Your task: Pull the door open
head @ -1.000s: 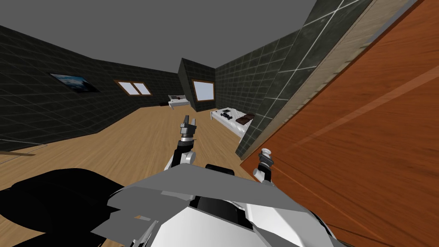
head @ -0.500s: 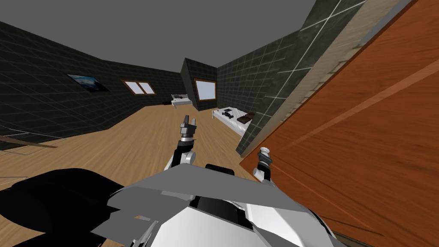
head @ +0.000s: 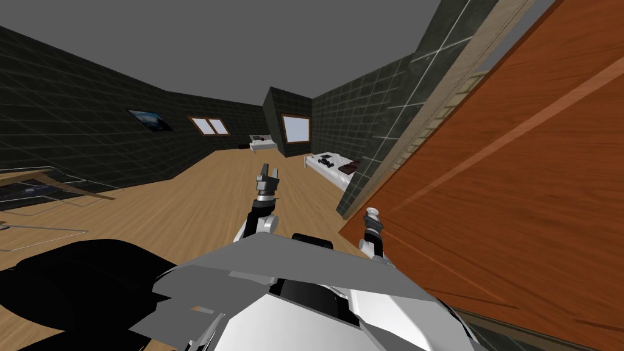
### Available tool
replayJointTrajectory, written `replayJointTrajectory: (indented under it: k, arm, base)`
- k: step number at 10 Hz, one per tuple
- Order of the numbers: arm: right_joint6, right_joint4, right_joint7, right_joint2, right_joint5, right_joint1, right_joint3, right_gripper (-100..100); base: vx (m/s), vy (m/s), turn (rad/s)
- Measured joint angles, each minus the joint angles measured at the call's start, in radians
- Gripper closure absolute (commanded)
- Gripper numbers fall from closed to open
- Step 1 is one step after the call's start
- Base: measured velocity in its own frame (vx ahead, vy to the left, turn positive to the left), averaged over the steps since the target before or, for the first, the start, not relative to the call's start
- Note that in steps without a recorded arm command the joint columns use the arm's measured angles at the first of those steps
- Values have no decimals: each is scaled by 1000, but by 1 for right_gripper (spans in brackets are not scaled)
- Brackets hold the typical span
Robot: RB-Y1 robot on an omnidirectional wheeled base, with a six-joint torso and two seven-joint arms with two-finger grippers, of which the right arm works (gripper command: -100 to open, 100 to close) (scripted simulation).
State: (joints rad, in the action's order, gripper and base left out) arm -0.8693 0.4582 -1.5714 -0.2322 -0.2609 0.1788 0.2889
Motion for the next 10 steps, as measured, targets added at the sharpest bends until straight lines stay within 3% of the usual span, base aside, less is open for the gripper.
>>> replayJointTrajectory:
  k: [1, 2, 4, 8, 10]
  arm:
    - [9, 1, -4, 1, 5, 1, -7, 100]
    - [-3, -33, -10, -2, 8, 16, -12, 100]
    - [-20, -53, -31, -11, 19, 32, -28, 100]
    - [-30, -64, -58, -18, 40, 37, -56, 100]
    - [-15, -30, -79, -21, 60, 16, -80, 100]
  base:
    - [-58, -12, 9]
    - [-138, -8, 49]
    - [-146, -14, 53]
    - [-211, -12, 78]
    - [-231, -7, 73]
